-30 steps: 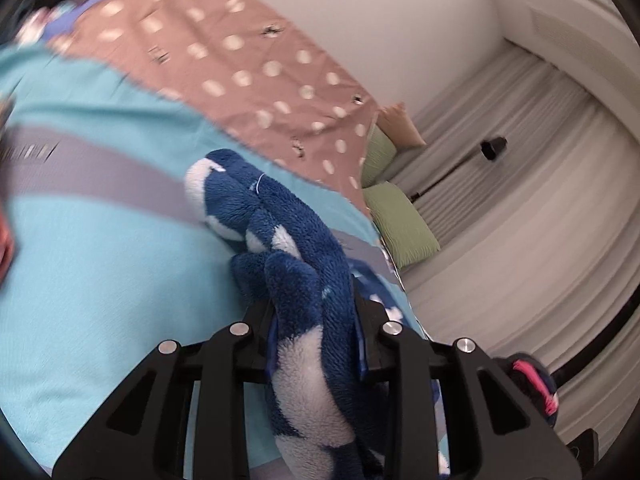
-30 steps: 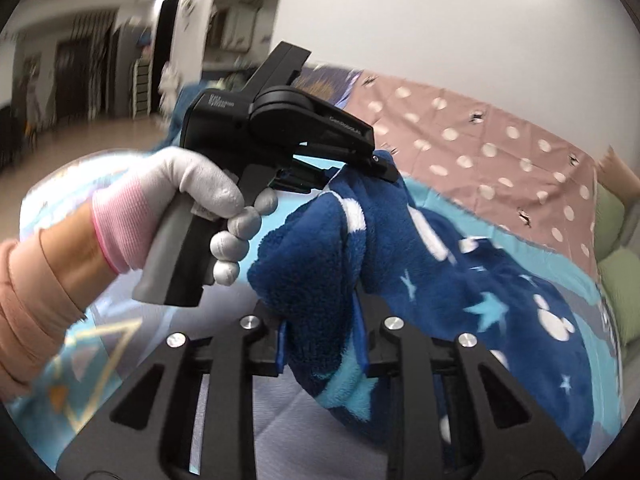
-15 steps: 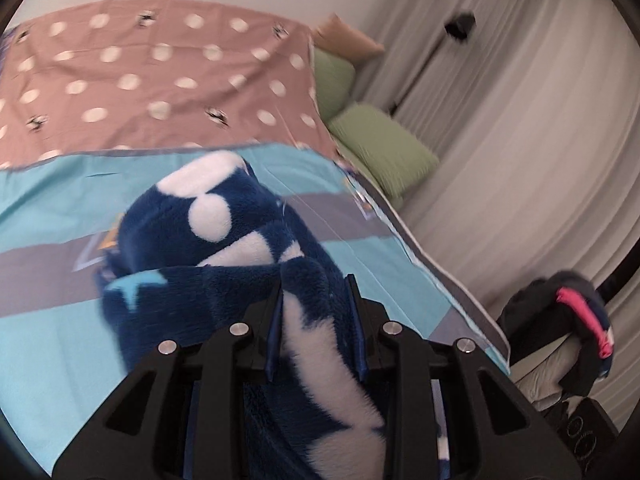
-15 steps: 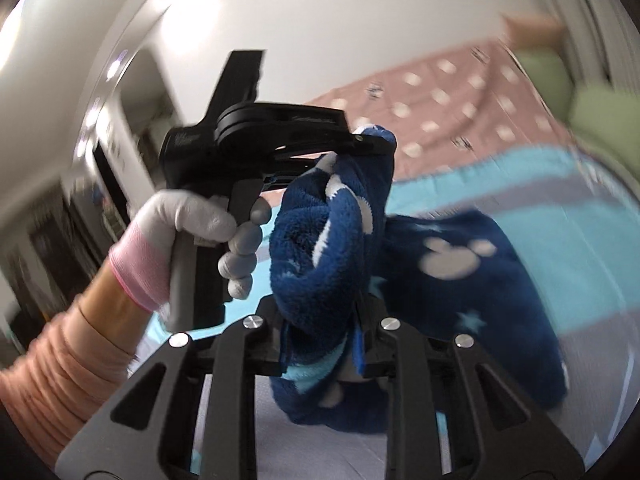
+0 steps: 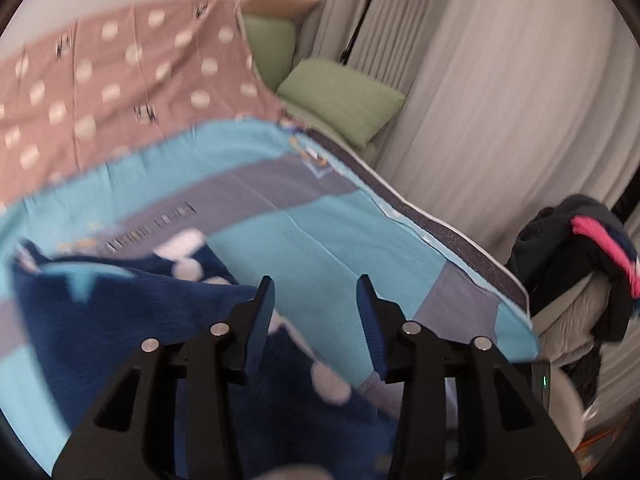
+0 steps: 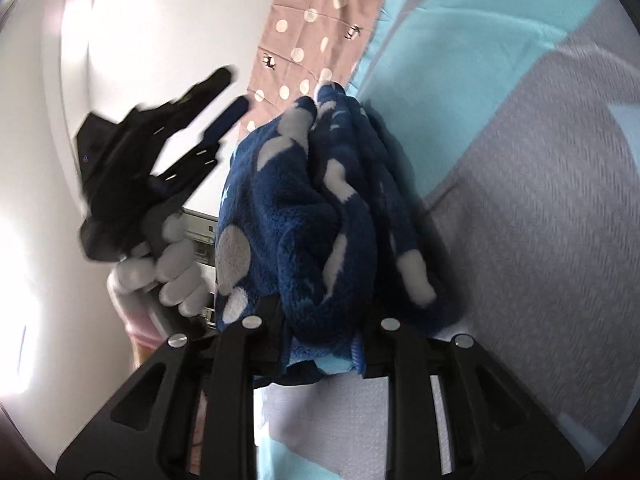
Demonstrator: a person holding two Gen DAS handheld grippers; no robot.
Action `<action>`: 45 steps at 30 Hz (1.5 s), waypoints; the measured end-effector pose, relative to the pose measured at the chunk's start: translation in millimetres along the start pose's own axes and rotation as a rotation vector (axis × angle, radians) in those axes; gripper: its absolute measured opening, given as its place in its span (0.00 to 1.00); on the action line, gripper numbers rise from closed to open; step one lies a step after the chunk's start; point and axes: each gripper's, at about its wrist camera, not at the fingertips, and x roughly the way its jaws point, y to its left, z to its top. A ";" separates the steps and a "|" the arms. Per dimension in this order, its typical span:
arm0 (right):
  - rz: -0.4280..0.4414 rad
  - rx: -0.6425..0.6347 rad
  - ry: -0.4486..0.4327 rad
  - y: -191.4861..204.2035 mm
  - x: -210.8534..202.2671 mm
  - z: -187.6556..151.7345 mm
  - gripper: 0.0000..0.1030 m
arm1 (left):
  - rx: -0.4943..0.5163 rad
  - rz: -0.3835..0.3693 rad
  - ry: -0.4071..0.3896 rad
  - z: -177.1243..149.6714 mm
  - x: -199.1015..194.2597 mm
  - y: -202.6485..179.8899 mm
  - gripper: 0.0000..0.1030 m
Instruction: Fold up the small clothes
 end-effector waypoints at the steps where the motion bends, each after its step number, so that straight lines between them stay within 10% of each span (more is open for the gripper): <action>1: -0.002 -0.015 -0.002 2.3 -0.2 -1.8 0.22 | 0.034 0.028 -0.020 -2.2 -14.9 0.2 0.48; 7: 0.007 -0.001 -0.004 -0.5 -3.1 -2.6 0.22 | 0.131 0.246 -0.007 -42.0 -63.2 37.5 0.42; 9: -0.009 -0.034 -0.018 7.4 -2.7 2.9 0.22 | 0.124 0.252 0.060 -52.7 -51.7 51.9 0.13; 20: -0.302 -0.140 -0.122 12.9 -48.3 -7.3 0.39 | 0.285 0.333 0.278 -63.9 60.4 26.8 0.00; 29: -0.249 -0.514 -0.167 108.6 -47.5 -13.3 0.34 | 0.220 0.298 0.259 -65.8 61.0 32.5 0.00; 33: -0.464 -0.470 -0.015 66.6 14.6 -6.0 0.32 | 0.189 0.291 0.226 -67.8 59.9 36.3 0.00; 45: -0.484 -0.567 -0.029 54.6 25.0 -19.8 0.32 | 0.044 0.202 0.069 -53.7 15.8 54.2 0.07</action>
